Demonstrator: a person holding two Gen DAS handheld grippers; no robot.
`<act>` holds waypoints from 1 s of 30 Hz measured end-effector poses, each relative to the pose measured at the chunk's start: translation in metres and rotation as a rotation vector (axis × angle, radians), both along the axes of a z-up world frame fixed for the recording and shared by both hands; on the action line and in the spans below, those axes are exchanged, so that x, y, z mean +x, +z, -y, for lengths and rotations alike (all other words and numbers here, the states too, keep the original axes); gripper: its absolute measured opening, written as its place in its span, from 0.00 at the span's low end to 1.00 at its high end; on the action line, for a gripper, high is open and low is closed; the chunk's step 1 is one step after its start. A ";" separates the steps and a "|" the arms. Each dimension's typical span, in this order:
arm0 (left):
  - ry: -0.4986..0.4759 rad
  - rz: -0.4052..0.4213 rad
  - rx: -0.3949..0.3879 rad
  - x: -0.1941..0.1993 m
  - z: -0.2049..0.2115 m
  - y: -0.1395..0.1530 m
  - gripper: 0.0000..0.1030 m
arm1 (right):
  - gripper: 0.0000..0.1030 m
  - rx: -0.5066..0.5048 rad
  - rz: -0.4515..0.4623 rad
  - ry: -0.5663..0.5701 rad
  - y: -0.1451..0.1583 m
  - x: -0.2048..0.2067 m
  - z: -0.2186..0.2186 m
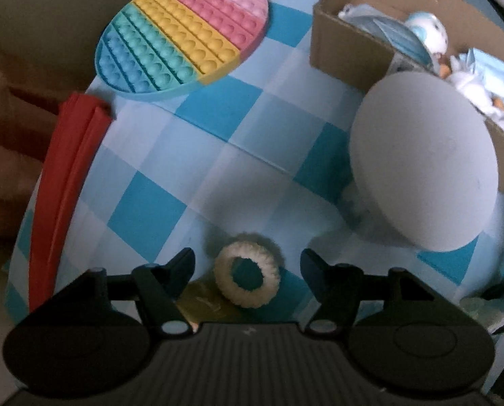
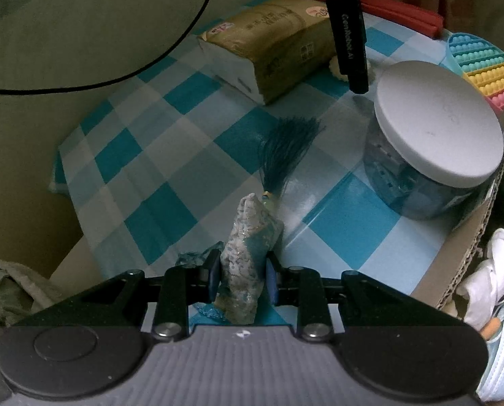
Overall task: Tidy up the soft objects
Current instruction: 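Grasp the cream rope ring with the left gripper while the right holds the sachet, then lift the sachet and rope ring and carry both toward the cardboard box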
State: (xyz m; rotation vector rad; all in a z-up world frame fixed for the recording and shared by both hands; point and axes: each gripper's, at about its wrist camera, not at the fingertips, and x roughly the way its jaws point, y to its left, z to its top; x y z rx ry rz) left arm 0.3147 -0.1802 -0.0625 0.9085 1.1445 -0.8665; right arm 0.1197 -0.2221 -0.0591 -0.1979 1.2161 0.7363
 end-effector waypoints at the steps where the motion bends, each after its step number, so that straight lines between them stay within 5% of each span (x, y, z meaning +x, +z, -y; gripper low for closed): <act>1: -0.009 0.006 0.008 0.000 0.000 -0.001 0.66 | 0.31 0.001 -0.001 -0.002 0.000 0.000 0.000; 7: -0.031 0.023 0.055 0.000 0.005 -0.004 0.64 | 0.31 0.011 0.002 -0.003 0.000 0.000 0.000; 12: -0.078 0.023 0.092 -0.005 0.012 -0.006 0.49 | 0.31 0.019 -0.001 -0.012 0.000 0.001 0.001; 17: -0.092 -0.005 0.103 -0.002 0.015 -0.005 0.48 | 0.31 0.028 -0.003 -0.016 0.000 0.001 0.002; 20: -0.079 -0.021 0.097 0.001 0.013 -0.005 0.33 | 0.31 0.033 -0.001 -0.020 0.000 0.001 0.002; 30: -0.071 -0.040 0.030 0.002 0.020 0.002 0.42 | 0.31 0.042 -0.001 -0.024 0.000 0.000 0.004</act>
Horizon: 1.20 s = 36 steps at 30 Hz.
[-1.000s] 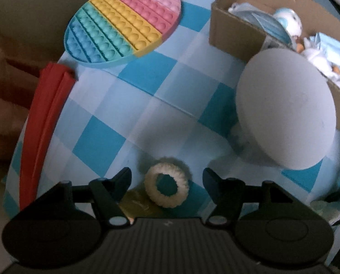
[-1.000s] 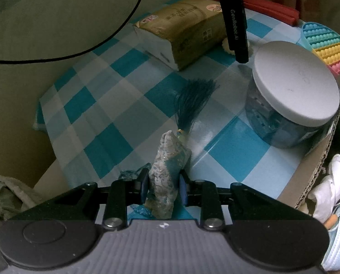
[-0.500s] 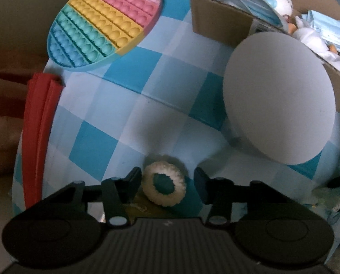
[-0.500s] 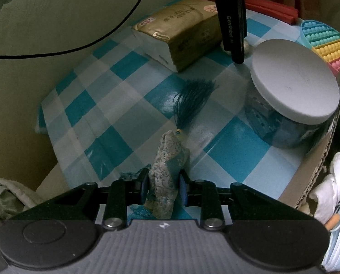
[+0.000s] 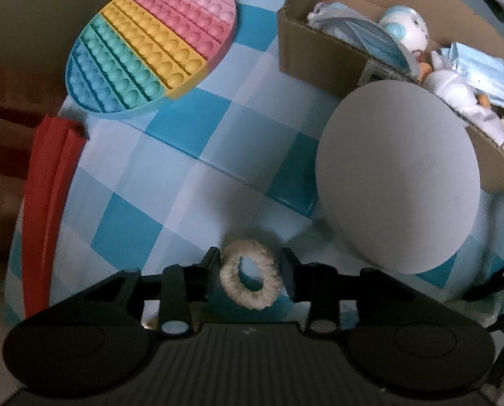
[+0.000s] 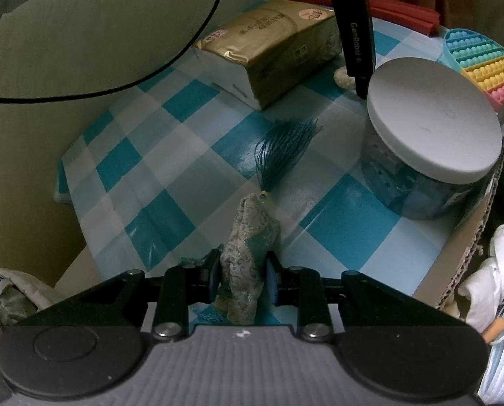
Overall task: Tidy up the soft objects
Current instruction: 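Lift the sachet and rope ring and carry both toward the cardboard box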
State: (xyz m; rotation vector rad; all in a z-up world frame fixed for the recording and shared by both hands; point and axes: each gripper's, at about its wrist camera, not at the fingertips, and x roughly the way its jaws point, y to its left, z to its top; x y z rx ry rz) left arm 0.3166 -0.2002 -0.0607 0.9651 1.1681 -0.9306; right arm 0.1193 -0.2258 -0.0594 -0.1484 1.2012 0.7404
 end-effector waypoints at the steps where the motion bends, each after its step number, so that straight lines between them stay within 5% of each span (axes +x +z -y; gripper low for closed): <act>1: -0.005 0.011 0.005 -0.003 0.003 0.001 0.44 | 0.31 -0.001 0.001 -0.003 0.000 0.000 0.000; 5: 0.011 0.018 0.019 -0.004 0.003 -0.001 0.53 | 0.31 0.000 0.004 -0.007 0.001 0.000 0.000; 15: 0.040 -0.025 0.002 -0.007 -0.010 -0.005 0.34 | 0.31 -0.004 0.018 -0.025 0.004 0.000 0.002; 36: -0.022 0.033 -0.050 -0.089 -0.037 0.046 0.34 | 0.30 -0.107 0.112 -0.130 0.036 -0.025 0.003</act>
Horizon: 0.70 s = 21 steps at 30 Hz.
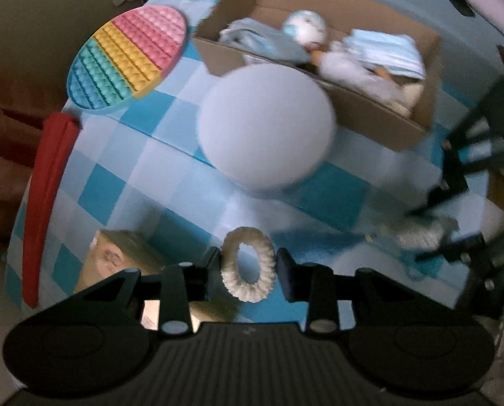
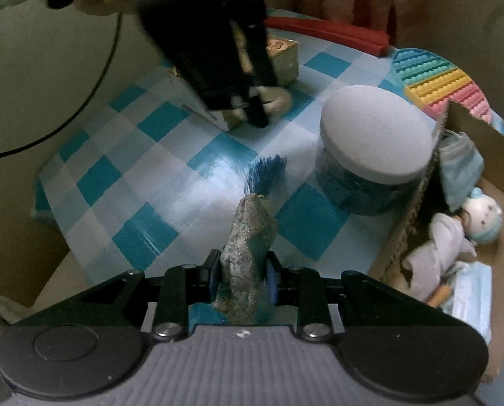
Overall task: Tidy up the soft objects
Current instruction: 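Lift the sachet and rope ring and carry both toward the cardboard box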
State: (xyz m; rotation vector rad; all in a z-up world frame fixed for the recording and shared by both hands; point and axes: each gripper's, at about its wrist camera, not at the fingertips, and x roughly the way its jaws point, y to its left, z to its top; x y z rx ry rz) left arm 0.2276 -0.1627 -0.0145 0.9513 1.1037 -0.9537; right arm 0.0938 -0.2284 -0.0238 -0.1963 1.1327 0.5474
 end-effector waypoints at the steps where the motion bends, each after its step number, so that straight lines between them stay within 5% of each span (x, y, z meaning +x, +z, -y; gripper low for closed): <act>1: -0.007 0.001 0.000 -0.008 -0.003 0.002 0.34 | 0.30 -0.010 0.007 -0.008 0.002 -0.004 0.000; 13: -0.086 -0.002 0.004 -0.083 -0.018 0.007 0.34 | 0.30 -0.077 0.067 -0.043 0.028 -0.045 0.014; 21: 0.075 0.001 -0.073 -0.104 -0.016 0.014 0.34 | 0.30 -0.081 0.108 -0.114 0.052 -0.054 0.041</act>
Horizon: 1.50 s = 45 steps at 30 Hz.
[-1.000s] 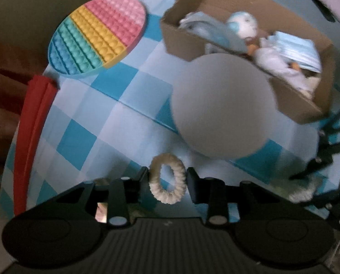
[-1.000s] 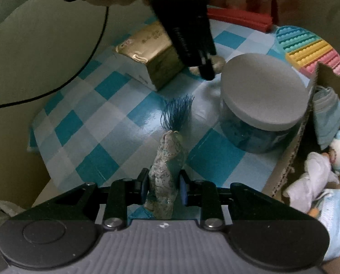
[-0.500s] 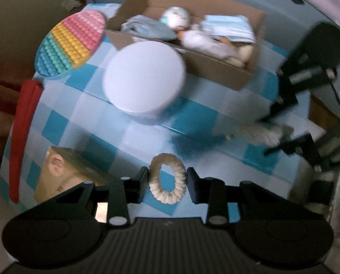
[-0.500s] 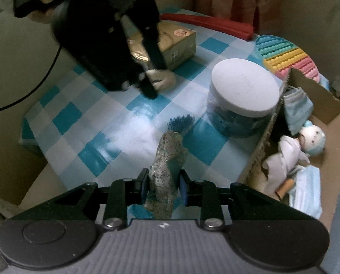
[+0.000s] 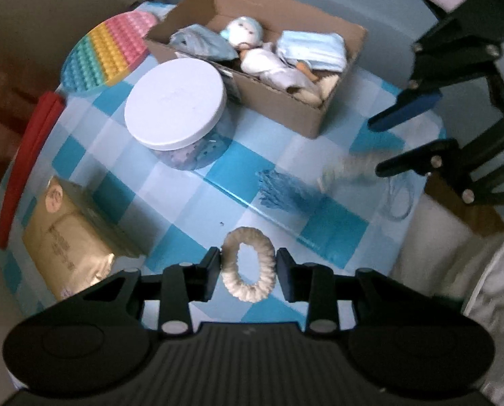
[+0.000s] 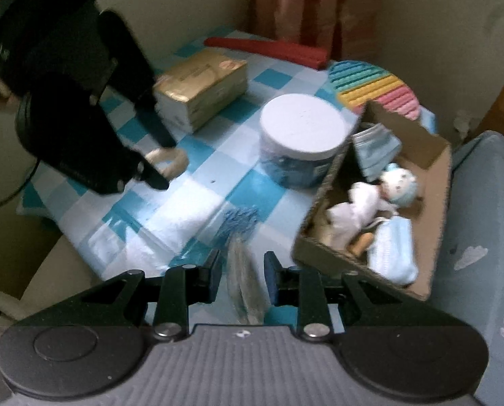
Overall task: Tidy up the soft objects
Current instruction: 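Lift the sachet and rope ring and carry both toward the cardboard box, then lower the sachet and rope ring into the box and open both grippers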
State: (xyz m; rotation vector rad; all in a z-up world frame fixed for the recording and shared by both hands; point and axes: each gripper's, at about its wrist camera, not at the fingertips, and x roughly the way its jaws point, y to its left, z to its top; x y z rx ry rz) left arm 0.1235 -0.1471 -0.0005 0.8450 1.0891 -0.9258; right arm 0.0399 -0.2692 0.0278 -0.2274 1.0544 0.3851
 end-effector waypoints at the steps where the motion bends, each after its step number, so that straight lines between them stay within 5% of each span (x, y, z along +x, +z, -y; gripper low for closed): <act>1: 0.026 -0.004 -0.003 0.000 0.002 0.001 0.34 | 0.30 -0.005 0.013 -0.006 0.004 0.000 0.003; 6: 0.065 -0.013 -0.052 -0.003 0.010 0.010 0.34 | 0.31 0.006 0.057 -0.045 0.022 0.006 0.019; 8: 0.061 -0.008 -0.059 -0.003 0.012 0.012 0.34 | 0.41 0.030 0.056 -0.011 0.017 0.003 0.018; 16: 0.075 -0.027 -0.034 -0.002 0.008 -0.002 0.34 | 0.49 0.022 -0.102 0.090 -0.053 -0.009 -0.006; 21: 0.082 -0.039 -0.025 -0.005 0.004 -0.008 0.34 | 0.60 0.053 -0.125 0.127 -0.067 -0.008 -0.007; 27: 0.084 -0.050 -0.018 -0.008 0.001 -0.013 0.34 | 0.59 0.032 -0.132 0.154 -0.078 -0.006 -0.010; 31: 0.086 -0.052 -0.013 -0.009 0.000 -0.013 0.34 | 0.37 -0.013 -0.124 0.175 -0.082 -0.009 -0.015; 34: 0.089 -0.052 -0.009 -0.008 -0.001 -0.013 0.34 | 0.31 -0.031 -0.117 0.191 -0.080 -0.014 -0.017; 45: 0.083 -0.039 -0.011 -0.014 -0.003 -0.009 0.34 | 0.31 -0.016 -0.008 0.138 -0.026 -0.017 -0.005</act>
